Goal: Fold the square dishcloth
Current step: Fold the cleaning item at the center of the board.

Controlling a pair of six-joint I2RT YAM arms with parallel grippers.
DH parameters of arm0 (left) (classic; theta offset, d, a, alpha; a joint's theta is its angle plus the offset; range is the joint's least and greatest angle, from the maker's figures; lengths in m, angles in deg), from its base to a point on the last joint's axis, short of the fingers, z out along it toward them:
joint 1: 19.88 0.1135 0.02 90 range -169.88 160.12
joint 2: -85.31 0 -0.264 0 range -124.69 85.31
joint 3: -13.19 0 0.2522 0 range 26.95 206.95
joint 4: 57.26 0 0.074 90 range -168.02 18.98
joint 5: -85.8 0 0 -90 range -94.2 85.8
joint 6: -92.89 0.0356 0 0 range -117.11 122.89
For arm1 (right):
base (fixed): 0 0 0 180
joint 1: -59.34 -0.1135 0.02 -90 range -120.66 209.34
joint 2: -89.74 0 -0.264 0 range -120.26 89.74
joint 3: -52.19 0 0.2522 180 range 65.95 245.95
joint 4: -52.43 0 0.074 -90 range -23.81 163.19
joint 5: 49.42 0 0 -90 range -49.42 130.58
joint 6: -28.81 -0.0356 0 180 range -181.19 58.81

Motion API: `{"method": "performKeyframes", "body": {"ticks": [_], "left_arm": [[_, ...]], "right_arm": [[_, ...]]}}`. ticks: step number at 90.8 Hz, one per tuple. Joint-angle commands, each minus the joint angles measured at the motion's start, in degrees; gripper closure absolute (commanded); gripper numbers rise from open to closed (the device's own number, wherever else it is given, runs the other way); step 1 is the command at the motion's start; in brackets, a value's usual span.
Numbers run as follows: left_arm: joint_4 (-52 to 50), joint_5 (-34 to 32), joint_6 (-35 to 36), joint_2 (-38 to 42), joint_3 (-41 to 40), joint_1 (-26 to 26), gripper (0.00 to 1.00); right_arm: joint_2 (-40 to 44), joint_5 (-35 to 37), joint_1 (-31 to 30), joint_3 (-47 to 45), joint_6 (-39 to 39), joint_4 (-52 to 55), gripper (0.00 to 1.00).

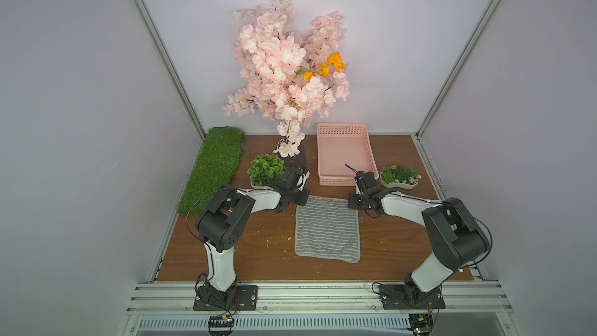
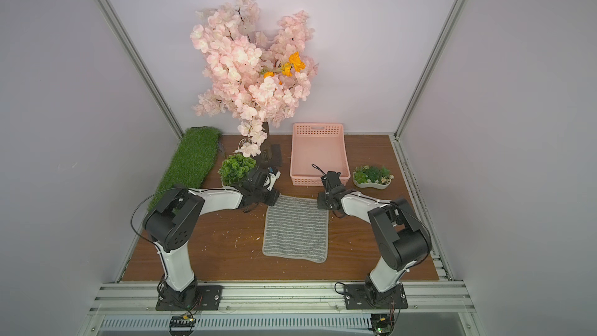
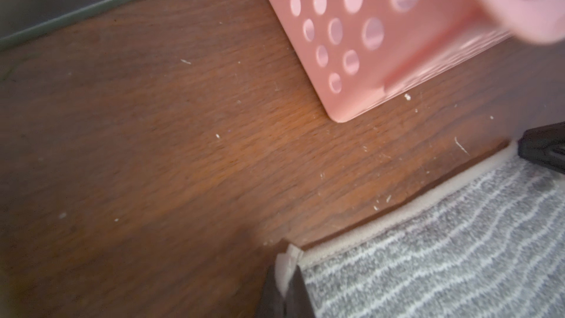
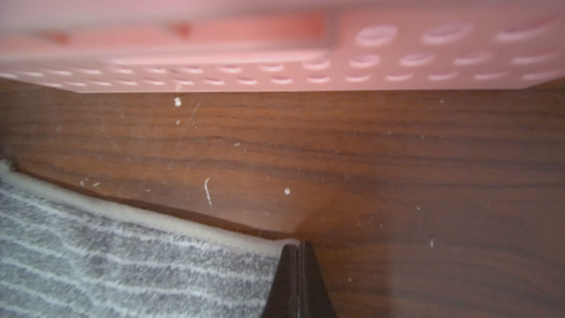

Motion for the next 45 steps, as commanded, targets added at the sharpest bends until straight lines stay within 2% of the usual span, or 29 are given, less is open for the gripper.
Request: {"method": "performKeyframes", "body": {"ticks": [1,20,45], "left_arm": [[0.7,-1.3,-1.6,1.7,-1.8,-0.1,1.00],[6.9,-1.3,-3.3,4.0,-4.2,-0.1,1.00],[13.4,0.1,-3.9,3.7,-2.9,-0.1,1.00]], "right_arm": [[0.2,1.0,0.0,-1.4,1.1,4.3,1.00],[1.0,4.9,0.0,2.2,4.5,3.0,1.00],[1.9,9.2,0.1,6.8,7.5,-0.8,1.00]]}}
